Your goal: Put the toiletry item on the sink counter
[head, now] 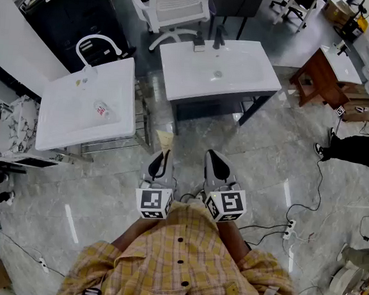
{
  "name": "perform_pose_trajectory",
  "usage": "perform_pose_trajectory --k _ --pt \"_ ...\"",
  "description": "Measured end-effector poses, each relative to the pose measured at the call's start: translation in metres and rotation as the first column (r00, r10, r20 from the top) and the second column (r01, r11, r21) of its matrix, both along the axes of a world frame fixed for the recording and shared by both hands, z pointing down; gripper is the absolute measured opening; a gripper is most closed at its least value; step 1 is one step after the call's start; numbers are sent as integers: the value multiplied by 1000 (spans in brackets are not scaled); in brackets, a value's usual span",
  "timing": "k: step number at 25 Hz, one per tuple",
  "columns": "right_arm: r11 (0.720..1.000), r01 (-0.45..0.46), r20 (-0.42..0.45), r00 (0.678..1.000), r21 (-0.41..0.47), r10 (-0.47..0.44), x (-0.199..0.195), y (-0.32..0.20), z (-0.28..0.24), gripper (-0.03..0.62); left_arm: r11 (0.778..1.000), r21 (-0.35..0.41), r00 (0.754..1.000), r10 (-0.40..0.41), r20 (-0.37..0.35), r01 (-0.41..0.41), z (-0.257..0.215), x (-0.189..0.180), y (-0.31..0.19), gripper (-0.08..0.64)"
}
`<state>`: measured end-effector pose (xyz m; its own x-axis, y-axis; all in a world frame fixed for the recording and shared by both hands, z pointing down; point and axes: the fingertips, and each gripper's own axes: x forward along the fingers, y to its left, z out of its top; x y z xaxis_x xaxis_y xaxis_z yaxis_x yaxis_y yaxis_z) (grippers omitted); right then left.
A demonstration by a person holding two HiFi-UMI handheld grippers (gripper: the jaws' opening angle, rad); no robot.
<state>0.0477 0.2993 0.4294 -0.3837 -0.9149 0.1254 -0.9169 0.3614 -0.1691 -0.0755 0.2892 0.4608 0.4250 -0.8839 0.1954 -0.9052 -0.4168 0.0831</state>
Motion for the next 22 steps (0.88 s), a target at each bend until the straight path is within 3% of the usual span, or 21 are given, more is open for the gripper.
perform_pose_trajectory --k 13,22 --pt "999 34 -6 999 9 -34 15 -11 0 2 1000 4 1000 -26 10 26 0 16 -10 28" --pt "999 44 36 998 7 -45 55 -25 2 2 999 1 998 -53 29 53 2 48 -16 29"
